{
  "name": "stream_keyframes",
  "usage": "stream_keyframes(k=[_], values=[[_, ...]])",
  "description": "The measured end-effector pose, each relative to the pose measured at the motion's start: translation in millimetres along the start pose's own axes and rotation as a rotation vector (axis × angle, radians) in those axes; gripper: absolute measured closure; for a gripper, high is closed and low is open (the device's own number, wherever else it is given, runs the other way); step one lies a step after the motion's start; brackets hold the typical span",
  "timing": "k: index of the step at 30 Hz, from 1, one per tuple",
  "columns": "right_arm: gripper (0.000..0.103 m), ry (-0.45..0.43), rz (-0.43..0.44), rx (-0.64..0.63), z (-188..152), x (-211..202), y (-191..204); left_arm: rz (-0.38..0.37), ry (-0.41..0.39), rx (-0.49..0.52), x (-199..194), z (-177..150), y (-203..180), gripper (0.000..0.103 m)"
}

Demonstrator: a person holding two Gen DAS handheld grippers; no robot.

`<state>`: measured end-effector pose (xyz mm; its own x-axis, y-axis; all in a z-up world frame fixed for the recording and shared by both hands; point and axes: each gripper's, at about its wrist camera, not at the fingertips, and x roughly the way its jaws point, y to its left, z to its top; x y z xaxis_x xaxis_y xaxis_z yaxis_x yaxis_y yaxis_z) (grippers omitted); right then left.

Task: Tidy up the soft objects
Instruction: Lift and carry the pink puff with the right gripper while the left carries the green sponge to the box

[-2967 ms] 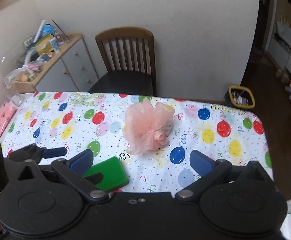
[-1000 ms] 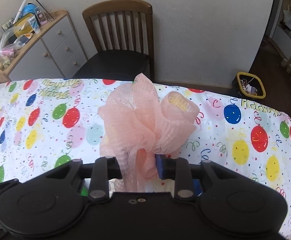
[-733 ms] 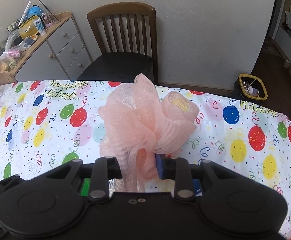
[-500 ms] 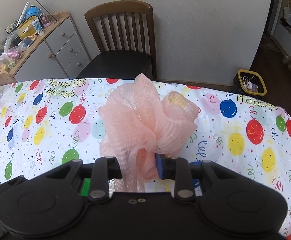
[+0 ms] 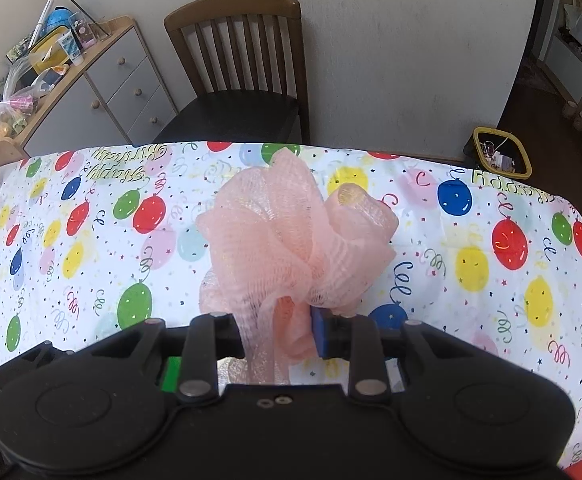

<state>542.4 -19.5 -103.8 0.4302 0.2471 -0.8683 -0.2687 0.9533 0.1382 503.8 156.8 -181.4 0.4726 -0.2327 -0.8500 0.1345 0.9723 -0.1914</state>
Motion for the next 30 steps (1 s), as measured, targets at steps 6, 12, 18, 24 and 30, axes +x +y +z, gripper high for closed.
stream_keyframes(k=[6,12,18,24,30], values=[[0.075,-0.005,0.005,-0.004,0.2,-4.3,0.7,0.041,-0.011,0.007,-2.2,0.2,-1.3,0.022],[0.075,-0.017,-0.009,0.002,-2.4,-10.4,-1.1,0.058,-0.022,0.007,-6.0,-1.0,-0.9,0.027],[0.077,-0.048,-0.013,0.012,-6.6,-27.0,-4.5,0.100,-0.038,-0.021,-16.0,0.9,2.1,0.028],[0.078,-0.082,0.017,0.014,-16.6,-58.4,-9.9,0.112,-0.102,-0.034,-47.3,11.2,-3.7,0.028],[0.078,-0.126,0.052,0.007,-34.7,-103.8,-18.5,0.106,-0.173,-0.008,-88.3,18.7,-22.3,0.028]])
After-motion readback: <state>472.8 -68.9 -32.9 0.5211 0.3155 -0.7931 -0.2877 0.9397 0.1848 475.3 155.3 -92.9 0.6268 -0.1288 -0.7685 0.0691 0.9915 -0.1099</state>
